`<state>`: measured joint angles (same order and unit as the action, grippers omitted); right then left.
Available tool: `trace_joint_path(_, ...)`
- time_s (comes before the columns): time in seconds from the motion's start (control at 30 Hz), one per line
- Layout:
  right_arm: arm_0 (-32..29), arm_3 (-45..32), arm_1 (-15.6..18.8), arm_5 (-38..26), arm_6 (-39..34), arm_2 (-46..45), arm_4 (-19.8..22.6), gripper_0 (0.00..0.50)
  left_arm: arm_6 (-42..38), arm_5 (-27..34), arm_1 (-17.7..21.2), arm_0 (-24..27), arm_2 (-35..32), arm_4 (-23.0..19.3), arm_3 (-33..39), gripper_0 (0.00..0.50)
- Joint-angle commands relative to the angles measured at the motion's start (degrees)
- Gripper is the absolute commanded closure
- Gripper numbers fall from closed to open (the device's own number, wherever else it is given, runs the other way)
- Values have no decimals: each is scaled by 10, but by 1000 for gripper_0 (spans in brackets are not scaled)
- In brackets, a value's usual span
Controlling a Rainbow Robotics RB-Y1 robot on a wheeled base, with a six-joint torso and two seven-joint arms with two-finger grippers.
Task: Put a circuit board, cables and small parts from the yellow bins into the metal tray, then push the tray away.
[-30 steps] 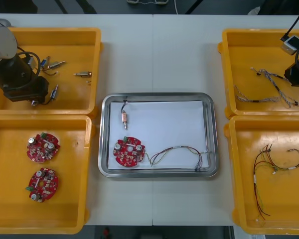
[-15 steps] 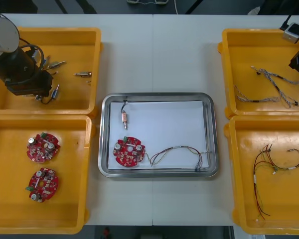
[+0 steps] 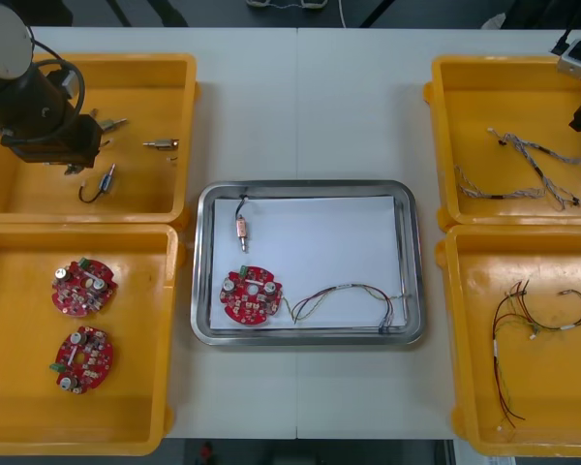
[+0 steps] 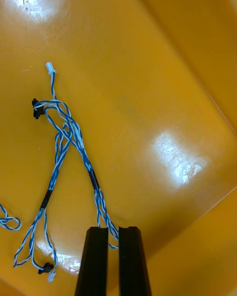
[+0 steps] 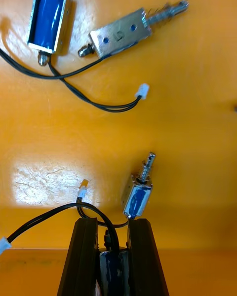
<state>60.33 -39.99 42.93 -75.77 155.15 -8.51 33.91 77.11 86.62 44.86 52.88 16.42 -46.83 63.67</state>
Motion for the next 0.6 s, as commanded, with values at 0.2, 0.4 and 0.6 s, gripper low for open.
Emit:
trace_joint_path(0.2,0,-21,28,-4,-1,-5,-4,0,-38,53,25,17,-34,42,105,499)
trace_joint_path(0.4,0,-28,28,-24,-1,-25,-11,0,-54,92,15,17,-61,40,149,498)
trace_joint_path(0.6,0,-47,29,-48,-1,-30,-23,0,-76,132,-7,17,-80,54,193,499)
